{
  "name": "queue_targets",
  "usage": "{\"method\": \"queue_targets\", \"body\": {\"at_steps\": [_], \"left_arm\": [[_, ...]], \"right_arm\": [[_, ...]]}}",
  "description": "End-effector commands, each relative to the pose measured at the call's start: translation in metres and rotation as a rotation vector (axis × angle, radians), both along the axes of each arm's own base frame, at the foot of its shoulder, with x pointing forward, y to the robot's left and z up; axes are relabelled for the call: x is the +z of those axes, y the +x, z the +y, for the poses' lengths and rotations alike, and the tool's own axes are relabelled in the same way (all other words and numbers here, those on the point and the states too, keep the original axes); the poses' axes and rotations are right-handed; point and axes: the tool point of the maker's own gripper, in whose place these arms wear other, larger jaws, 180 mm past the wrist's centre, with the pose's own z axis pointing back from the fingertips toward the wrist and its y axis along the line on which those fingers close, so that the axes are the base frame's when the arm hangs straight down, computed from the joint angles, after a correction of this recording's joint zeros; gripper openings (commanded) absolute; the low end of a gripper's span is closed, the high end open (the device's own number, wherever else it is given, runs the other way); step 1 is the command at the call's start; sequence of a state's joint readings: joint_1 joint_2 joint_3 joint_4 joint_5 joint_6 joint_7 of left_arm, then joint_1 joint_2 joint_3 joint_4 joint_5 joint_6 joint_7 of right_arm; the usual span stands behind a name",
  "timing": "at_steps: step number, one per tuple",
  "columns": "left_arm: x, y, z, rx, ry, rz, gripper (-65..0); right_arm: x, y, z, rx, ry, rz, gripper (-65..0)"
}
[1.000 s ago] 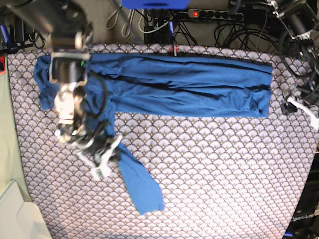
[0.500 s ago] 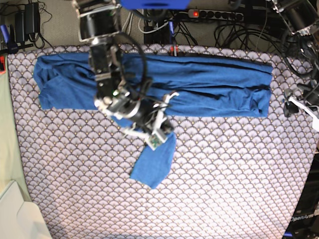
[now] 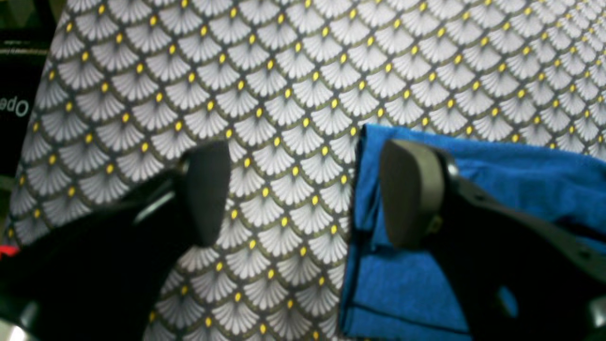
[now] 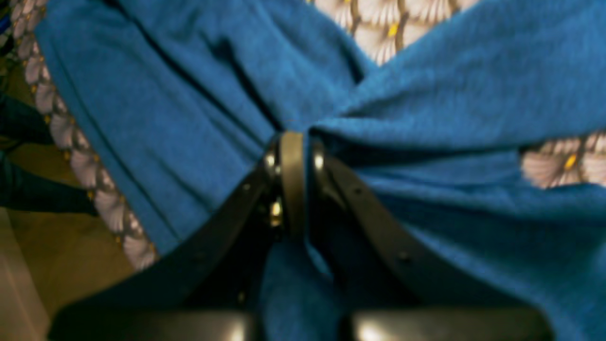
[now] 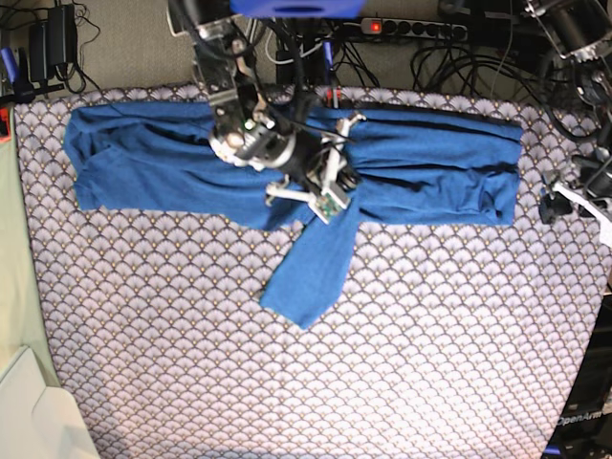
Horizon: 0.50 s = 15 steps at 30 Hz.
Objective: Fold the T-shirt properly
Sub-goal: 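Lift the sleeve with the right gripper and fold it onto the shirt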
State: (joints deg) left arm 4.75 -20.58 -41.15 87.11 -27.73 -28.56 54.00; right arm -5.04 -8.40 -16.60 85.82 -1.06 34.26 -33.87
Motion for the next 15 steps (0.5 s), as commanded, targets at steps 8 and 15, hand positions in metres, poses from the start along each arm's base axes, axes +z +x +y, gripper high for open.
{"method": "queue_targets", "body": {"at_steps": [8, 15], "left_arm": [[0.017, 0.009, 0.005, -0.004, 0.018, -0.052, -16.9], [0.016, 0.008, 0.004, -0.006, 0.017, -0.051, -16.9]], "right_arm": [[0.018, -0.011, 0.026, 0.053, 0.065, -0.031, -63.5], [0.021, -0.021, 0.038, 0.095, 0.074, -0.035, -63.3]]}}
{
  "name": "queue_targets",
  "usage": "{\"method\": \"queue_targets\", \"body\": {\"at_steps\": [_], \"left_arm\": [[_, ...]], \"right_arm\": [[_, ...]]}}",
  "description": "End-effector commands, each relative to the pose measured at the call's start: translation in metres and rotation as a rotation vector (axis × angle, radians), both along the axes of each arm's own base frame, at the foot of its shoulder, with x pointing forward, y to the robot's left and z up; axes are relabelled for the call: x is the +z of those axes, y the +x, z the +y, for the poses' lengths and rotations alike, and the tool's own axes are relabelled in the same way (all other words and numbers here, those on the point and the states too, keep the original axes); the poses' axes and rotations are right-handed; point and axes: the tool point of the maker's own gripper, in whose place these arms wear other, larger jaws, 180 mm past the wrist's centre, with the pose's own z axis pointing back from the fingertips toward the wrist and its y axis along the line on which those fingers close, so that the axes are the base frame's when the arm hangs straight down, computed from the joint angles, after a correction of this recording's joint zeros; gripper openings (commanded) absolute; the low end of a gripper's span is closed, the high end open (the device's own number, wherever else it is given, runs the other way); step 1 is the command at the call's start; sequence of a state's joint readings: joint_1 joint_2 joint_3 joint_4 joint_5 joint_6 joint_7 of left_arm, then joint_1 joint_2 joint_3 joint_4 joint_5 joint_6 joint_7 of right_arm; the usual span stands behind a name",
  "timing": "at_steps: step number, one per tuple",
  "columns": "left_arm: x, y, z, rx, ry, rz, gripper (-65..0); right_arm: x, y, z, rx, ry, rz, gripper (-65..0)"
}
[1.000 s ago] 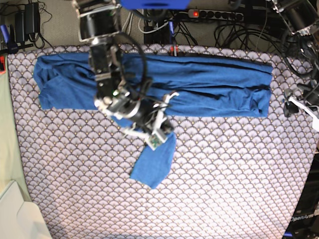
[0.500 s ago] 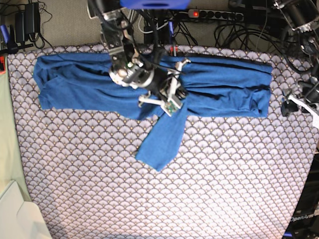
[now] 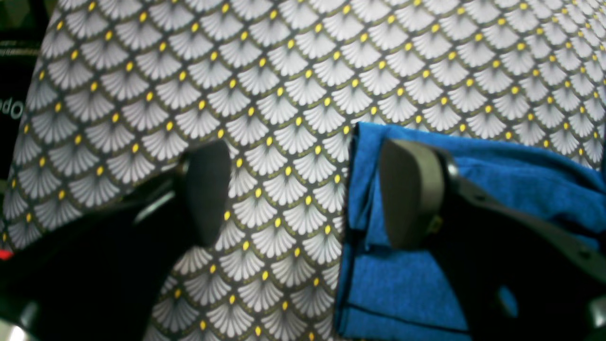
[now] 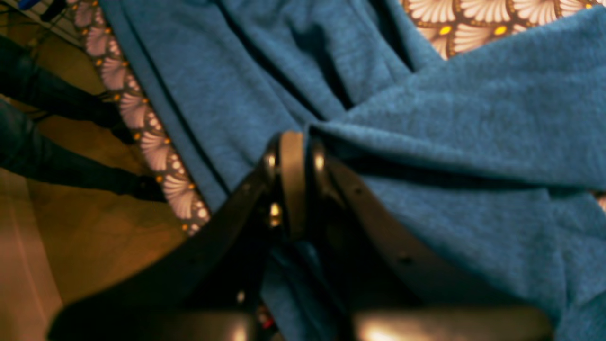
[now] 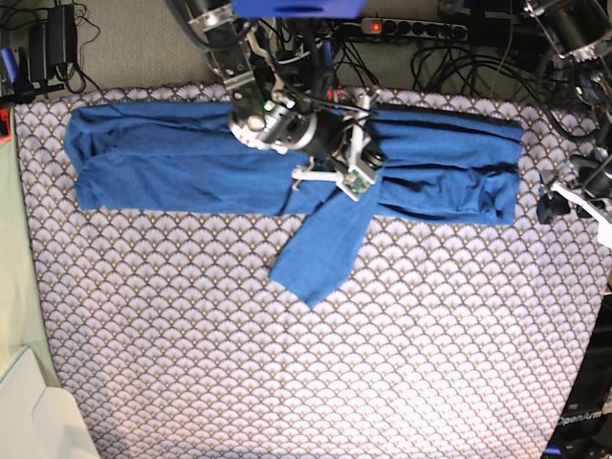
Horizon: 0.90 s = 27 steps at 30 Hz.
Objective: Fold the T-shirt properly
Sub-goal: 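Lift the sleeve with the right gripper and fold it onto the shirt, then grasp the shirt's lower body with the left gripper and drag it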
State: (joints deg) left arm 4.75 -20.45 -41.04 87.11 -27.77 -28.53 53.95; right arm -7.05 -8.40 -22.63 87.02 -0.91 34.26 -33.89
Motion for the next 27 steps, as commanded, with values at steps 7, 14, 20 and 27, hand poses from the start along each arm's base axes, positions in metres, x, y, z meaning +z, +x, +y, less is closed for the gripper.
{"method": "queue_targets", "body": {"at_steps": [7, 14, 20, 27], "left_arm": [[0.017, 0.009, 0.005, -0.006, 0.020, -0.051, -16.9], [0.021, 0.013, 0.002, -0.009, 0.000, -0.072, -16.9], [0.036, 0.025, -0.012, -0.029, -0.093, -0.154, -16.9], [0.061, 0.063, -0.074, -0.190, -0.235, -0.258, -16.9]], "right_arm": [[0.013, 0.004, 0.007, -0.005, 0.050, -0.020, -63.1], [0.012, -0.004, 0.007, -0.009, 0.058, -0.009, -52.4], [0.029, -0.006, 0.006, -0.018, 0.082, -0.047, -34.1], [0.069, -0.002, -0.036, -0.061, 0.048, -0.198, -32.1]]}}
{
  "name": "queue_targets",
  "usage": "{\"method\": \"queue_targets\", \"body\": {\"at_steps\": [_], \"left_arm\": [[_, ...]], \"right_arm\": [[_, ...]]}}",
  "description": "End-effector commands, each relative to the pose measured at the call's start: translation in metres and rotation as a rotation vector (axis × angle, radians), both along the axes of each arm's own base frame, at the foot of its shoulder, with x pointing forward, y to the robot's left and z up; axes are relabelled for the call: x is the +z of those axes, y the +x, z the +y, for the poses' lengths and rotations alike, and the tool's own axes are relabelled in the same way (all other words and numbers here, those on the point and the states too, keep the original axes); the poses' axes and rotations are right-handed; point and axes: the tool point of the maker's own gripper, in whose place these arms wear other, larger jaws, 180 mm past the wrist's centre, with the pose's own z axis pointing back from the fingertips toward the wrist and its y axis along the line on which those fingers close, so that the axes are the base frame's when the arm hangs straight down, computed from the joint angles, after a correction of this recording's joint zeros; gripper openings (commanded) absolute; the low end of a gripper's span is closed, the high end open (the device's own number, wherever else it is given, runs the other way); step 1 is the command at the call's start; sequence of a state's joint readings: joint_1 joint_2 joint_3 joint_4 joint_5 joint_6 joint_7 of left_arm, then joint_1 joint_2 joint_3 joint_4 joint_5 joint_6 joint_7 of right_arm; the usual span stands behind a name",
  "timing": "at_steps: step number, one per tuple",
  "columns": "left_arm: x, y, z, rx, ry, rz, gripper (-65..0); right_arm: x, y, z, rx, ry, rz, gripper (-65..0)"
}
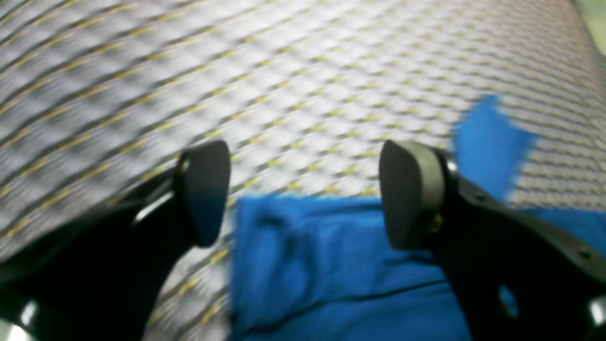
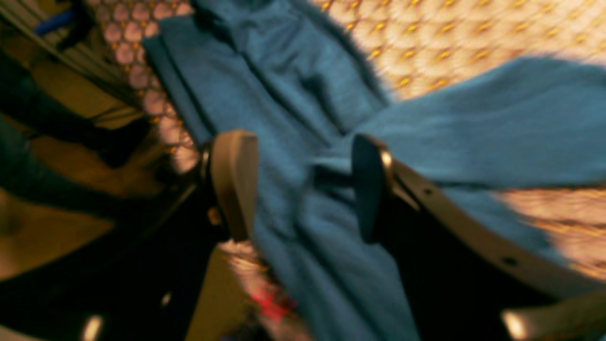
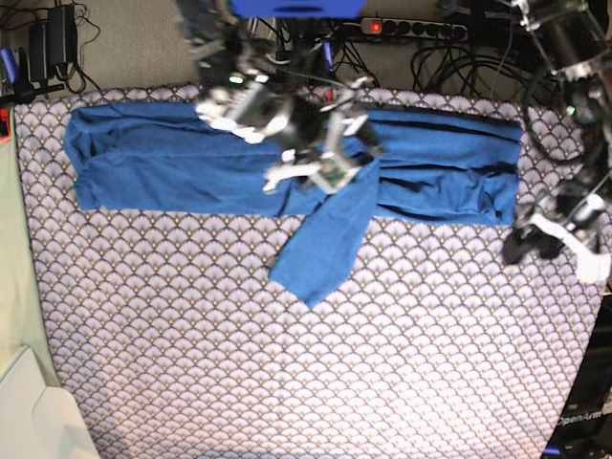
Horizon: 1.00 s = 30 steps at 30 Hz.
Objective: Fold the T-shirt properly
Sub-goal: 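Grasp the shirt's lower body with the left gripper and drag it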
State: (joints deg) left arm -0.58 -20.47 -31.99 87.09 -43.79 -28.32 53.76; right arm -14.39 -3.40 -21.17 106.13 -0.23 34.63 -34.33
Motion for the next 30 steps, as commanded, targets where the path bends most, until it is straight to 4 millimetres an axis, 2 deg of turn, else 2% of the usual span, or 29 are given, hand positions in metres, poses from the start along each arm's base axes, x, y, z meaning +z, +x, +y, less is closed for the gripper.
{"method": "queue_targets", "body": {"at_steps": [1, 7, 11, 13, 15, 19, 22, 25, 27, 30], "left_arm": [[0.028, 0.017, -0.008, -0.031, -0.009, -0.090, -16.9], [0.049, 0.062, -0.105, -0.217, -0.074, -0.159, -16.9], [0.058, 0.083, -0.175, -0.333, 0.003, -0.182, -16.9], [0.052, 0.090, -0.209, -0.386, 0.061, -0.166, -16.9], [0.038, 0.093, -0.244, -0.444, 0.123, -0.127, -17.0], [0.018, 0.095, -0.300, -0.532, 0.208, -0.090, -17.1], [-0.001, 0.091, -0.333, -0.587, 0.238, -0.082, -17.1], [-0.025, 0.086, -0.346, -0.624, 0.251, -0.068, -17.1], [-0.034, 0.088, -0.353, -0.641, 0.240, -0.069, -17.1], [-0.061, 0.090, -0.356, -0.654, 0.222, -0.009, -17.2]], "right_arm": [[0.009, 0.005, -0.009, -0.020, 0.011, -0.035, -32.1], [-0.008, 0.020, -0.106, -0.217, -0.130, -0.031, -31.9], [-0.023, 0.015, -0.167, -0.344, -0.220, 0.006, -31.9], [-0.022, 0.012, -0.189, -0.395, -0.247, 0.006, -31.9], [-0.019, 0.007, -0.209, -0.448, -0.273, 0.007, -31.8], [-0.017, 0.001, -0.237, -0.520, -0.307, 0.010, -31.8], [-0.019, -0.004, -0.246, -0.542, -0.320, 0.023, -31.8], [-0.022, -0.010, -0.249, -0.565, -0.318, 0.041, -31.9], [-0.023, -0.012, -0.254, -0.595, -0.313, 0.048, -31.8], [-0.023, -0.014, -0.253, -0.566, -0.314, 0.048, -32.0]]}}
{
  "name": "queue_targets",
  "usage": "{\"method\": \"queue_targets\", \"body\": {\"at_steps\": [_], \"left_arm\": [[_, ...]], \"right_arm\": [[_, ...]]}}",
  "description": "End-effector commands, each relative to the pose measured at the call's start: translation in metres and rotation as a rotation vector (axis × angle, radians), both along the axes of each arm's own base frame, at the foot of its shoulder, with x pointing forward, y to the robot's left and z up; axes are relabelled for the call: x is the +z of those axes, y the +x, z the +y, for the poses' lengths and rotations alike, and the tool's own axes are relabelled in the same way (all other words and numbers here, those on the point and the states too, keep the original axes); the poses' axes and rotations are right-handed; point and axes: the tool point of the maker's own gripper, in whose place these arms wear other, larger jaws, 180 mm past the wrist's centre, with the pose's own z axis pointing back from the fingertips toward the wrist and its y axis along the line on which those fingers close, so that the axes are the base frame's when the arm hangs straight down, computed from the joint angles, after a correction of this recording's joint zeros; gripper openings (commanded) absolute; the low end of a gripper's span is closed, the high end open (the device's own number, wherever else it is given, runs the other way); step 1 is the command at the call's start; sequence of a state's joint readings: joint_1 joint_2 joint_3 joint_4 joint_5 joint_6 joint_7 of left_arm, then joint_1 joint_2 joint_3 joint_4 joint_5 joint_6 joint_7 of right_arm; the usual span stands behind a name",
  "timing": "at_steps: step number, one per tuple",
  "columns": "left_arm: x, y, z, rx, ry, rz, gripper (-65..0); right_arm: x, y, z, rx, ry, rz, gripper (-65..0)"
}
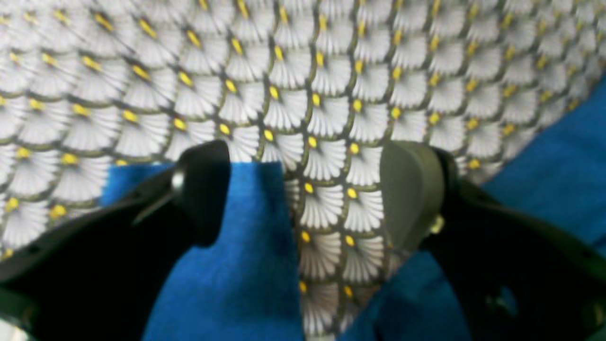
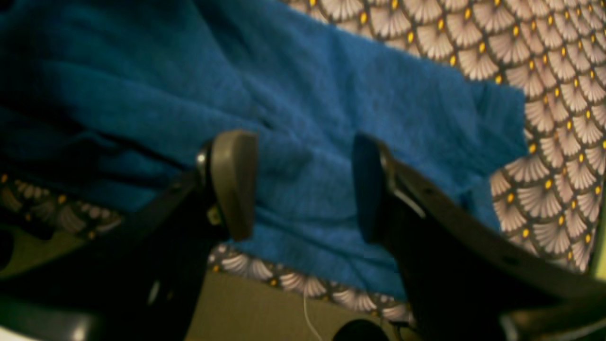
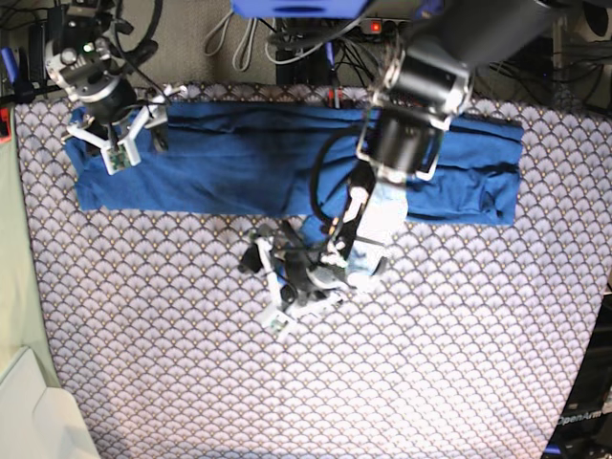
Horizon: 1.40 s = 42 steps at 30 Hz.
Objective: Fold the T-shirt properly
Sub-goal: 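Grasp the shirt's lower body with the left gripper and drag it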
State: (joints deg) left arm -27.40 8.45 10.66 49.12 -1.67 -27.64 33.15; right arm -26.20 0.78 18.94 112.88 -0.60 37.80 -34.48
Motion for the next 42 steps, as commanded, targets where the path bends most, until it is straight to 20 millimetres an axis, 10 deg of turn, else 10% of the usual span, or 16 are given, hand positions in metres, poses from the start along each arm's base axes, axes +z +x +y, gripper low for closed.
{"method": "queue_targets", "body": {"at_steps": [1, 31, 42], "left_arm": [[0.018, 0.017, -0.007, 0.004, -0.037, -0.039, -17.2], [-0.034, -0.007, -0.022, -0.053, 0.101, -0.023, -18.4], [-0.034, -0.005, -0.019, -0.041, 0.107, -0.023, -64.0]], "right_arm": [[0.011, 0.006, 0.004, 0.020, 0.017, -0.047, -32.0], [0.017, 0.011, -0.012, -0.044, 0.011, -0.072, -32.1], [0.016, 0.011, -0.012, -0.044, 0.012, -0.071, -32.1]]}}
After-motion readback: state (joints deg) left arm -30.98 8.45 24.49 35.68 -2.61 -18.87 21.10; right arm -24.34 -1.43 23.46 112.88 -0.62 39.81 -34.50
